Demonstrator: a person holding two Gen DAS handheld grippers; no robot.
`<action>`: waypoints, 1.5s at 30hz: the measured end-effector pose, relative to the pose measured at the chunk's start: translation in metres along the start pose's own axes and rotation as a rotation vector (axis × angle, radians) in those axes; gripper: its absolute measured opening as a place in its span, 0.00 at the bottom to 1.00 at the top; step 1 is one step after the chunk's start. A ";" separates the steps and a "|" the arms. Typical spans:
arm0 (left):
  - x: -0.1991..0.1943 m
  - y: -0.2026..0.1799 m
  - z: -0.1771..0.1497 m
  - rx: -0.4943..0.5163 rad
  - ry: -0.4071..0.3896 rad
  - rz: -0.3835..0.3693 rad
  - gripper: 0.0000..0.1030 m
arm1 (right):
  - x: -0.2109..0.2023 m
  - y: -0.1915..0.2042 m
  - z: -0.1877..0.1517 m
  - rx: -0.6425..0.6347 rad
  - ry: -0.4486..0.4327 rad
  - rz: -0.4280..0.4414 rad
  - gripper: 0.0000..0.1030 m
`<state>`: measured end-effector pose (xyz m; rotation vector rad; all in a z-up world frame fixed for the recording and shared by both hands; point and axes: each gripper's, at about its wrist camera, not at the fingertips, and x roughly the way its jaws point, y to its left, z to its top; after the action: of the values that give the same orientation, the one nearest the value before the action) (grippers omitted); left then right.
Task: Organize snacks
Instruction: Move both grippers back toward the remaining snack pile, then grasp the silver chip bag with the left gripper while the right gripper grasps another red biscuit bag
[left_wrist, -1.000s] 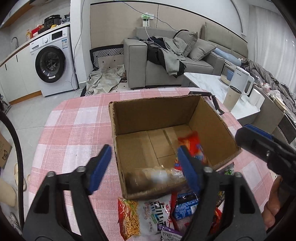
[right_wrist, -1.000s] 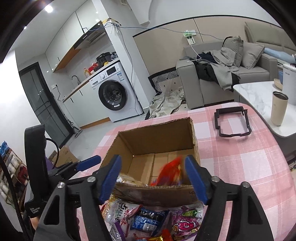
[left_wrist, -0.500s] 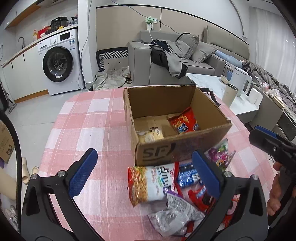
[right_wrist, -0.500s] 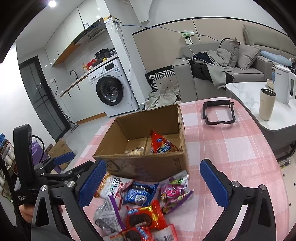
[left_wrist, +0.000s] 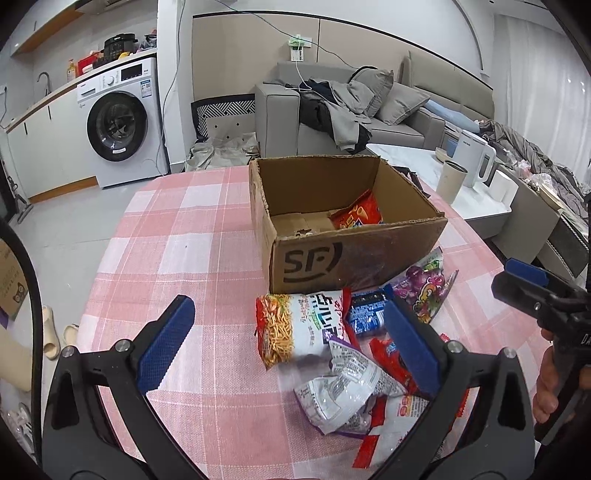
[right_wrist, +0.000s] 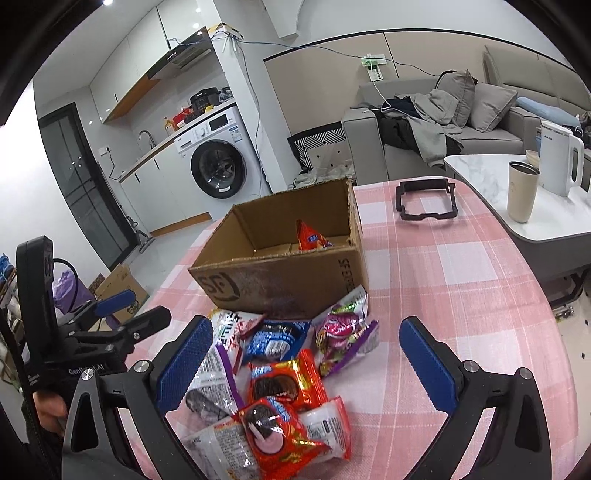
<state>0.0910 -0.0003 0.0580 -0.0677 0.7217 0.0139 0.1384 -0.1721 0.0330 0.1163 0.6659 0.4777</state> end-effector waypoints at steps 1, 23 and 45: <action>-0.001 0.000 -0.003 -0.003 0.003 -0.003 0.99 | -0.001 -0.001 -0.002 0.001 0.004 -0.001 1.00; 0.003 -0.008 -0.055 0.021 0.074 -0.055 0.99 | 0.020 0.004 -0.059 -0.066 0.207 0.016 0.98; 0.032 -0.011 -0.069 0.053 0.138 -0.021 0.99 | 0.033 0.020 -0.076 -0.207 0.269 0.025 0.73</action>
<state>0.0700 -0.0165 -0.0146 -0.0254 0.8585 -0.0298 0.1065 -0.1430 -0.0407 -0.1377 0.8741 0.5896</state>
